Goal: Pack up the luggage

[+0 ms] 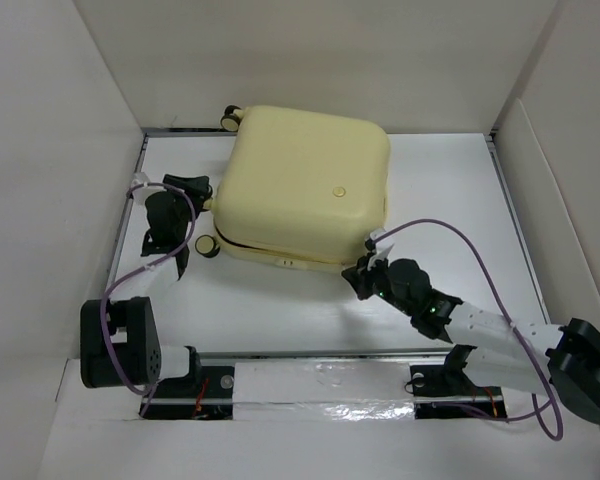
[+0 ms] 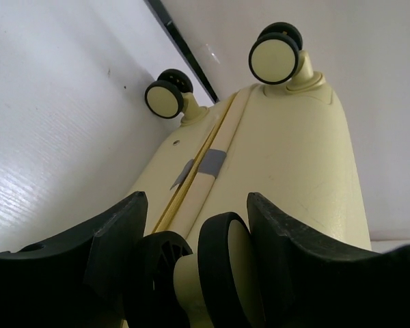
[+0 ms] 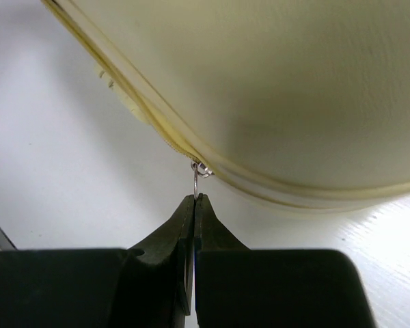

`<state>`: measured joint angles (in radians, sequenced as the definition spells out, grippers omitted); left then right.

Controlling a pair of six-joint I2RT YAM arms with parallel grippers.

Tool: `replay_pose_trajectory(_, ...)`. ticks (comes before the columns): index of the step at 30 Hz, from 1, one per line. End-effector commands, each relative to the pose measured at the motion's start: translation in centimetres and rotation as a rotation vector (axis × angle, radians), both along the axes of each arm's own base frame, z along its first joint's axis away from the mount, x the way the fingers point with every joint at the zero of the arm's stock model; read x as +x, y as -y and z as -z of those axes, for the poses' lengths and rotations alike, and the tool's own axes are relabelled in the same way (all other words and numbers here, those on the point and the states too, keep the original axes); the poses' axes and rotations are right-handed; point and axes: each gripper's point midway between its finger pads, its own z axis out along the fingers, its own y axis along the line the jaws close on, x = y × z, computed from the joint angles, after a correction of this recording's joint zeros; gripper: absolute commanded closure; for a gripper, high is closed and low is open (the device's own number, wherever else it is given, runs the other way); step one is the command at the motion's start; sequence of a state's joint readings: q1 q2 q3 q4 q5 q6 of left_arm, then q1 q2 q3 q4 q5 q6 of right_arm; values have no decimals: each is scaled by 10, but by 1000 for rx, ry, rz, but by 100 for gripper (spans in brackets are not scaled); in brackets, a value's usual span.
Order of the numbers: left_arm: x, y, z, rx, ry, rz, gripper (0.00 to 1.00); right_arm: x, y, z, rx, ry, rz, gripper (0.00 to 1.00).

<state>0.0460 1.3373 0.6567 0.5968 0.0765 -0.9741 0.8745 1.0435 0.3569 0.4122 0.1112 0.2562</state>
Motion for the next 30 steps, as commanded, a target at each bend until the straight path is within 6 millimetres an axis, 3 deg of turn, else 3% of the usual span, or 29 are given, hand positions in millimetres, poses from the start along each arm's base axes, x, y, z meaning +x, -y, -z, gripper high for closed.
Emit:
replay_pose_trajectory(1,-26,77,-26,23,136,231,100,18,-5,-43,40,85,-27,100)
replay_pose_trajectory(5,-59,131,-26,66,164,345,100,44,7,-64,39,129,-12,100)
replay_pose_trajectory(7,-74,152,-15,86,148,394,100,50,3,-72,56,132,-32,100)
replay_pose_trajectory(8,-88,171,-13,83,149,449,100,50,0,-73,56,131,-43,100)
replay_pose_trajectory(15,-136,226,-7,30,159,640,100,11,-71,-59,61,69,-264,100)
replay_pose_trajectory(17,-141,225,-7,33,158,646,100,-3,-86,-60,28,71,-336,100)
replay_pose_trajectory(18,-142,222,-5,40,152,631,100,-8,-94,-75,25,102,-340,100)
replay_pose_trajectory(20,-141,208,-5,62,155,596,100,-8,-83,-73,-24,92,-301,100)
replay_pose_trajectory(23,-127,173,-11,69,172,487,100,10,-43,-76,-24,117,-142,100)
replay_pose_trajectory(25,-131,170,-19,56,197,504,100,17,-23,-84,21,126,-116,100)
replay_pose_trajectory(28,-138,175,-31,48,225,541,100,12,-33,-84,52,119,-183,100)
replay_pose_trajectory(30,-148,187,-30,34,227,581,100,7,-53,-89,70,117,-244,100)
